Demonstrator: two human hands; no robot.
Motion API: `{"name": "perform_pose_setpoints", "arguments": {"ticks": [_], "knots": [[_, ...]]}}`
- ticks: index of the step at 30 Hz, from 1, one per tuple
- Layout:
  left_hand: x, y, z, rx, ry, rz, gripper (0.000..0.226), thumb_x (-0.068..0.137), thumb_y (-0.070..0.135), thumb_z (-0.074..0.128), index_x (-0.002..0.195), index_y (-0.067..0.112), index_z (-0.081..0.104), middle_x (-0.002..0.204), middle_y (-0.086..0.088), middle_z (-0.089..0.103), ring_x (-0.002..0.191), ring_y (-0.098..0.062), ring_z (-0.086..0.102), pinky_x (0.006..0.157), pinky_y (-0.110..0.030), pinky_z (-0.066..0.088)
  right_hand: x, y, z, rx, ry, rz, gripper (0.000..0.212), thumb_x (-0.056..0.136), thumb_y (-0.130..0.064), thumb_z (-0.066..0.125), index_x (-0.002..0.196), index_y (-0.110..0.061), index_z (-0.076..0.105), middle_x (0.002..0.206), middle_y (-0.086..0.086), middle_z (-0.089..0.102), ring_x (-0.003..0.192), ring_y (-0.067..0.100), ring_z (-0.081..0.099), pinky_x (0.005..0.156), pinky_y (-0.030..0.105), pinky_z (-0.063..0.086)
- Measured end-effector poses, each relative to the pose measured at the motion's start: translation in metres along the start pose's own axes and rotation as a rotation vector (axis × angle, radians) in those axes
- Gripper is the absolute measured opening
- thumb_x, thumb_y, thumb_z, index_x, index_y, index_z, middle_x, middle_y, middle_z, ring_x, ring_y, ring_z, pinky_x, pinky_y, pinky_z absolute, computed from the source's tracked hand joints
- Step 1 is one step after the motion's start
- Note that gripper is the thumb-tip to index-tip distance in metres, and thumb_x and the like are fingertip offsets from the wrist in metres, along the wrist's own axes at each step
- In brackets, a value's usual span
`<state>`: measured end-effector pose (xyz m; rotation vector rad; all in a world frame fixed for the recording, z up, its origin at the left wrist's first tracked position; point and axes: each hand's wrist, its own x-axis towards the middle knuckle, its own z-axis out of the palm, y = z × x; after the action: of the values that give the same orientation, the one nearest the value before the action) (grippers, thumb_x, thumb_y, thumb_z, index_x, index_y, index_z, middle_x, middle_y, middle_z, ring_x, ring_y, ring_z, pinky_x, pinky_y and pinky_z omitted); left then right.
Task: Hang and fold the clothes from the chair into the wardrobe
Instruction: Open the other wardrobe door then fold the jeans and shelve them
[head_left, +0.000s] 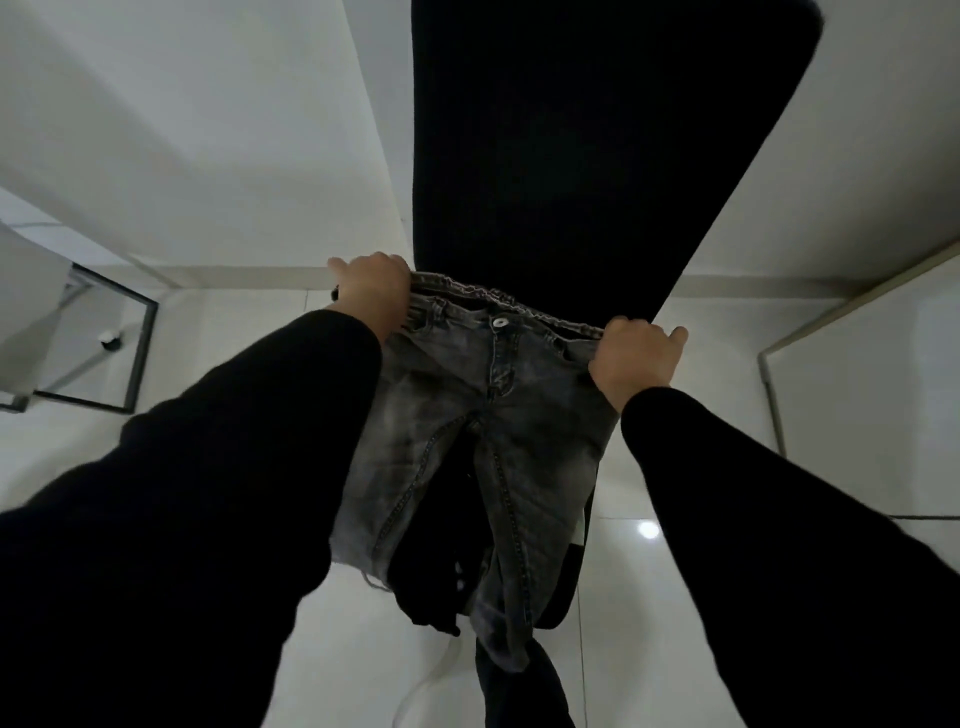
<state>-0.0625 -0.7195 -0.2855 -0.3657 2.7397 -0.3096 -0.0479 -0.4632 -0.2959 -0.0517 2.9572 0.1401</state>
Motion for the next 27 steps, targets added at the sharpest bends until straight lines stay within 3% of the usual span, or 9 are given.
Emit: {"name": "perform_pose_setpoints", "arguments": {"ticks": [2,4,9,14,17,20,22,24,27], "knots": [[-0.023,-0.017,-0.013,-0.085,-0.016,0.016,0.033,0.086,0.011,0.054,0.118,0.005,0.052,0.115,-0.016,0.057,0.109,-0.037,0.056,0.095,-0.046,0.040,-0.022,-0.001,-0.025,0.030,-0.024,0.002,0.014,0.090,-0.020,0.054,0.097,-0.009,0.058,0.078,0.006,0.053,0.091,0.029,0.061,0.100,0.043,0.033],[-0.050,-0.034,-0.027,-0.185,-0.035,0.048,0.032,0.087,0.015,0.053,0.116,0.002,0.055,0.116,-0.019,0.057,0.108,-0.038,0.056,0.088,-0.042,0.045,-0.049,-0.002,-0.051,0.087,-0.041,0.012,0.017,0.089,-0.021,0.054,0.099,-0.008,0.058,0.087,0.009,0.059,0.095,0.030,0.060,0.098,0.042,0.037],[-0.153,-0.079,-0.075,-0.461,-0.063,0.093,0.037,0.089,0.025,0.054,0.117,0.002,0.056,0.110,-0.018,0.059,0.092,-0.032,0.055,0.075,-0.035,0.044,-0.145,-0.007,-0.121,0.512,-0.106,0.057,0.018,0.089,-0.024,0.055,0.092,-0.006,0.053,0.092,0.012,0.053,0.087,0.030,0.055,0.073,0.032,0.042],[-0.282,-0.107,-0.131,-0.836,-0.065,0.210,0.030,0.089,0.023,0.059,0.107,-0.001,0.060,0.096,-0.016,0.061,0.083,-0.029,0.059,0.069,-0.035,0.050,-0.246,-0.025,-0.194,0.997,-0.143,0.147,0.042,0.077,-0.021,0.069,0.113,0.000,0.062,0.109,0.013,0.063,0.100,0.032,0.061,0.088,0.039,0.053],[-0.345,-0.113,-0.146,-0.966,-0.075,0.237,0.019,0.089,0.018,0.060,0.098,0.001,0.058,0.079,-0.011,0.058,0.065,-0.023,0.056,0.053,-0.028,0.046,-0.301,-0.035,-0.233,1.193,-0.157,0.145,0.038,0.080,-0.015,0.069,0.115,-0.001,0.060,0.109,0.016,0.063,0.096,0.031,0.062,0.079,0.037,0.054],[-0.388,-0.113,-0.153,-1.118,-0.104,0.274,0.024,0.087,0.015,0.062,0.102,-0.003,0.058,0.087,-0.019,0.061,0.067,-0.027,0.060,0.059,-0.032,0.051,-0.354,-0.043,-0.257,1.323,-0.199,0.092,0.036,0.087,-0.012,0.063,0.119,-0.001,0.054,0.112,0.019,0.061,0.095,0.032,0.062,0.073,0.039,0.053],[-0.414,-0.112,-0.161,-1.230,-0.101,0.294,0.024,0.087,0.014,0.061,0.104,-0.003,0.057,0.083,-0.017,0.062,0.067,-0.027,0.061,0.056,-0.032,0.051,-0.381,-0.047,-0.268,1.431,-0.198,0.065,0.032,0.090,-0.009,0.059,0.120,-0.001,0.051,0.103,0.017,0.061,0.096,0.033,0.063,0.075,0.039,0.053],[-0.437,-0.111,-0.170,-1.326,-0.085,0.315,0.020,0.089,0.015,0.057,0.102,0.000,0.055,0.078,-0.014,0.061,0.066,-0.025,0.061,0.053,-0.031,0.049,-0.402,-0.048,-0.279,1.526,-0.173,0.037,0.027,0.091,-0.007,0.057,0.117,-0.002,0.052,0.086,0.013,0.057,0.081,0.028,0.062,0.072,0.038,0.054],[-0.462,-0.114,-0.180,-1.459,-0.053,0.346,0.020,0.089,0.014,0.056,0.103,0.000,0.056,0.077,-0.014,0.061,0.065,-0.025,0.061,0.054,-0.030,0.048,-0.420,-0.043,-0.293,1.622,-0.129,-0.002,0.020,0.091,-0.005,0.056,0.110,-0.001,0.055,0.083,0.012,0.056,0.070,0.023,0.058,0.061,0.034,0.056]]}}
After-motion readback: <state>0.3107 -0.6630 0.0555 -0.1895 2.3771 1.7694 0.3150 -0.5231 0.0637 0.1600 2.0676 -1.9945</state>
